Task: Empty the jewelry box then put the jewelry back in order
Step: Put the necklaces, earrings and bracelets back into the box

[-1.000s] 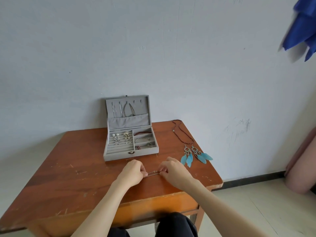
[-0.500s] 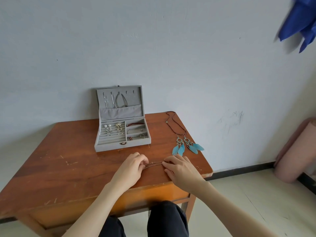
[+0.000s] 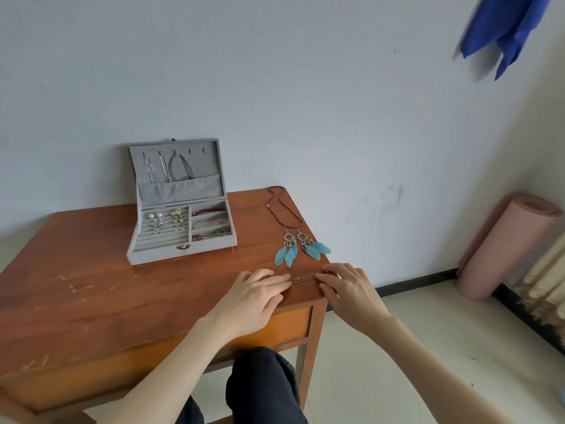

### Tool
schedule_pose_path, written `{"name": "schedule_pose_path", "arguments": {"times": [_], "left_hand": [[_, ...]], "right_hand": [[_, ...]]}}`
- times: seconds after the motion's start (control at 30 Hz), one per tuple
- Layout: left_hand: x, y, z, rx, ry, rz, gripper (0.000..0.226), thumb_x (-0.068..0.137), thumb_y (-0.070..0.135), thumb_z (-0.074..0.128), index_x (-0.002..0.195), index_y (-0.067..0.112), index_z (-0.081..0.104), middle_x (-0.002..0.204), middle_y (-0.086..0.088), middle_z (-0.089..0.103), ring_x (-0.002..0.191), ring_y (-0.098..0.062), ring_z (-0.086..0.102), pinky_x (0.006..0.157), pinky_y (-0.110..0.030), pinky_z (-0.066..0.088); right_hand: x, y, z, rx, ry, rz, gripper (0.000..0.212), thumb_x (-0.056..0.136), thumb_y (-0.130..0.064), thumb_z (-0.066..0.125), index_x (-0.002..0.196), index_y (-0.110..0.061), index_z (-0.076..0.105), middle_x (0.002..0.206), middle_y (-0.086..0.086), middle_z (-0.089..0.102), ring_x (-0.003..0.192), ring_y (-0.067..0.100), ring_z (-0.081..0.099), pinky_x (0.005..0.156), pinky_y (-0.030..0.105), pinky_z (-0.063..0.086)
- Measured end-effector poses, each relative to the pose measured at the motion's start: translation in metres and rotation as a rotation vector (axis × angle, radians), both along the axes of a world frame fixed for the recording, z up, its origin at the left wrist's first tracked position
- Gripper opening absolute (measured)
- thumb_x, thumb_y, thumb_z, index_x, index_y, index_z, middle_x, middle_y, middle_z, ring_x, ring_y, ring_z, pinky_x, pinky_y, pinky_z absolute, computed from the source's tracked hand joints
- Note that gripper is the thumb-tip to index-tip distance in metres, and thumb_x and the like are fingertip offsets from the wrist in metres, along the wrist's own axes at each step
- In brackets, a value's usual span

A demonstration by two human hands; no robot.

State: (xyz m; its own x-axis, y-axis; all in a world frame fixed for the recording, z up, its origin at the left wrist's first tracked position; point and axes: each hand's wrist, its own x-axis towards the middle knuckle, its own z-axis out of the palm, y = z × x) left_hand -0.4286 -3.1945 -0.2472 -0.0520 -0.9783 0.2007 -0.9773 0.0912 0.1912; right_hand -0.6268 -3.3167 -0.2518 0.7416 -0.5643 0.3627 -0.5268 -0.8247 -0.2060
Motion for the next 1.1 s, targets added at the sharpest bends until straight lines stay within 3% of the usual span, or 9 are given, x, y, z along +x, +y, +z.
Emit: {"name": "schedule_pose_path", "arguments": {"times": [0.17, 0.47, 0.77, 1.1], "left_hand": [[-0.010, -0.014, 0.000, 0.079, -0.006, -0.013, 0.043, 0.100, 0.032, 0.025, 0.142, 0.030, 0.031, 0.151, 0.015, 0.024, 0.142, -0.007, 0.011, 0.112, -0.036, 0.014], [-0.004, -0.011, -0.001, 0.063, -0.054, 0.048, 0.043, 0.100, 0.034, 0.025, 0.141, 0.028, 0.032, 0.153, 0.011, 0.022, 0.143, -0.009, 0.006, 0.113, -0.035, 0.015], [-0.012, -0.019, 0.002, 0.079, -0.162, 0.091, 0.046, 0.099, 0.039, 0.023, 0.141, 0.023, 0.034, 0.151, 0.000, 0.023, 0.138, -0.021, 0.013, 0.110, -0.043, 0.021], [-0.017, -0.040, 0.012, 0.126, -0.245, 0.096, 0.048, 0.098, 0.043, 0.023, 0.140, 0.024, 0.033, 0.137, -0.004, 0.033, 0.125, -0.022, 0.027, 0.104, -0.041, 0.030]], "right_hand": [[-0.011, -0.003, -0.003, 0.017, -0.026, -0.048, 0.026, 0.094, -0.023, 0.052, 0.114, -0.015, 0.065, 0.121, 0.005, 0.060, 0.111, 0.023, 0.055, 0.090, 0.037, 0.042], [-0.020, -0.003, -0.005, 0.039, -0.069, -0.059, 0.021, 0.093, -0.021, 0.053, 0.108, -0.015, 0.066, 0.115, 0.004, 0.061, 0.106, 0.023, 0.056, 0.086, 0.037, 0.044], [-0.026, 0.005, -0.009, 0.055, -0.063, -0.087, 0.022, 0.096, -0.023, 0.047, 0.110, -0.015, 0.062, 0.119, 0.001, 0.059, 0.111, 0.020, 0.052, 0.093, 0.033, 0.042], [-0.036, 0.011, -0.016, 0.016, -0.054, -0.116, 0.023, 0.090, -0.018, 0.058, 0.112, -0.015, 0.061, 0.116, 0.004, 0.062, 0.107, 0.024, 0.057, 0.089, 0.037, 0.048]]}}
